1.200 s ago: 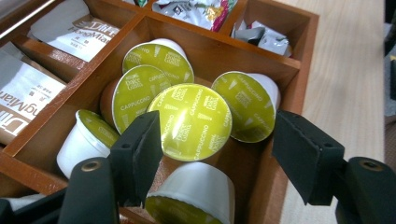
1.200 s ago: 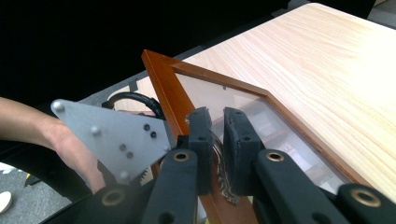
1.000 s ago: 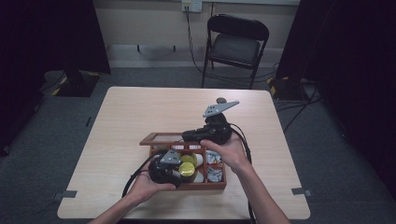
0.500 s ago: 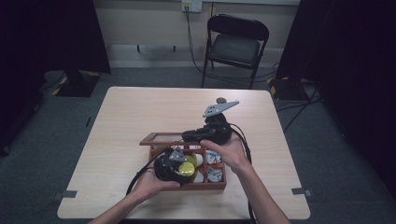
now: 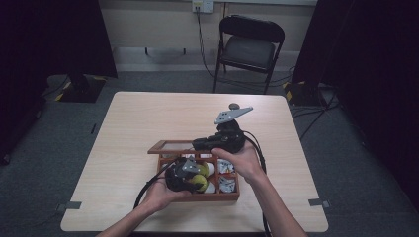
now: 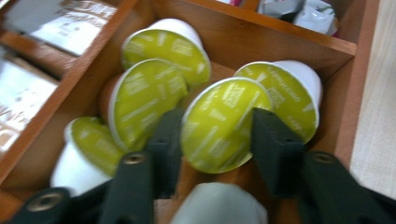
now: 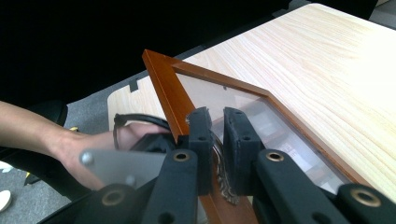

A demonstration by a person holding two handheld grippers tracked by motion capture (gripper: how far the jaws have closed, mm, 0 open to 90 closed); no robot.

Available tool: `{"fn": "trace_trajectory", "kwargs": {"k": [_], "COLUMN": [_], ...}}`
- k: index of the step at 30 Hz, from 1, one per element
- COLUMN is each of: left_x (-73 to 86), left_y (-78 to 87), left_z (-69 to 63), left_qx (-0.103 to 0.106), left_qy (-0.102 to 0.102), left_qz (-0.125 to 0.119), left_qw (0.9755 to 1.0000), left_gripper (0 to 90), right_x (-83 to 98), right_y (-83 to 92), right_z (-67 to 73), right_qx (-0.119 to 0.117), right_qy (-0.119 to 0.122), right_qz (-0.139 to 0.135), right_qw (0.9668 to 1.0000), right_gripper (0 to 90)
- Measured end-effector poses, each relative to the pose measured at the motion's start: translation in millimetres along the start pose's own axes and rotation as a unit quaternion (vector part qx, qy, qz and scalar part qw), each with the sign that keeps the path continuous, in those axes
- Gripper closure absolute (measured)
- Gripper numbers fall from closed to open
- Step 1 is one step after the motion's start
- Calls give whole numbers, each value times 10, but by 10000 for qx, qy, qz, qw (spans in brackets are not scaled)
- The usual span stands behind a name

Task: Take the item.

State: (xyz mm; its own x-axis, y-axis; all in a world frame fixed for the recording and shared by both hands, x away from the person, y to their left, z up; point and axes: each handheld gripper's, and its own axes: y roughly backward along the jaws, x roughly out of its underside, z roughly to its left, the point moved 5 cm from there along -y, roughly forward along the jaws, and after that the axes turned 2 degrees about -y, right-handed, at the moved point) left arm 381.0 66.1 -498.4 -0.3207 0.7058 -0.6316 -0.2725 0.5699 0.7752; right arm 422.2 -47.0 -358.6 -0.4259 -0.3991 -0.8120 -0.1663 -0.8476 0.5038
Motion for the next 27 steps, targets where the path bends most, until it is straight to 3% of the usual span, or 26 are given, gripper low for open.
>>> {"fn": "trace_trajectory", "kwargs": {"k": [2,5,7,8,10,16,20,23,27], "left_x": [29,13,5,1,-14,-74,-83,-77,-67], "left_y": [2,-3,-12,-19,-47,-126,-139,-156,-163], "left_z": [33,44,37,45,20,-13,-15,-28,-40], "left_qx": [4,-7,-1,-24,-47,-80,-43,-146,-158], "left_qy": [63,86,100,-23,-44,-186,-234,-422,-461], "left_qz": [63,38,26,122,154,301,356,432,485], "left_qw": [10000,10000,9999,9999,9999,9993,9991,9981,9976], "left_gripper": [539,382,340,340,308,300,336,364,393], "right_x": [1,-2,-2,-2,-2,0,0,-1,1], "right_y": [0,1,1,1,1,1,0,0,0], "right_z": [0,0,-1,-1,-1,1,0,1,1], "right_qx": [0,0,4,3,3,-2,0,-1,-1], "right_qy": [-3,-5,1,-1,-1,-6,-3,-9,-8], "right_qz": [3,1,4,3,4,2,4,2,3], "right_qw": [10000,10000,10000,10000,10000,10000,10000,10000,10000], "right_gripper": [822,821,822,822,822,821,822,821,822]}}
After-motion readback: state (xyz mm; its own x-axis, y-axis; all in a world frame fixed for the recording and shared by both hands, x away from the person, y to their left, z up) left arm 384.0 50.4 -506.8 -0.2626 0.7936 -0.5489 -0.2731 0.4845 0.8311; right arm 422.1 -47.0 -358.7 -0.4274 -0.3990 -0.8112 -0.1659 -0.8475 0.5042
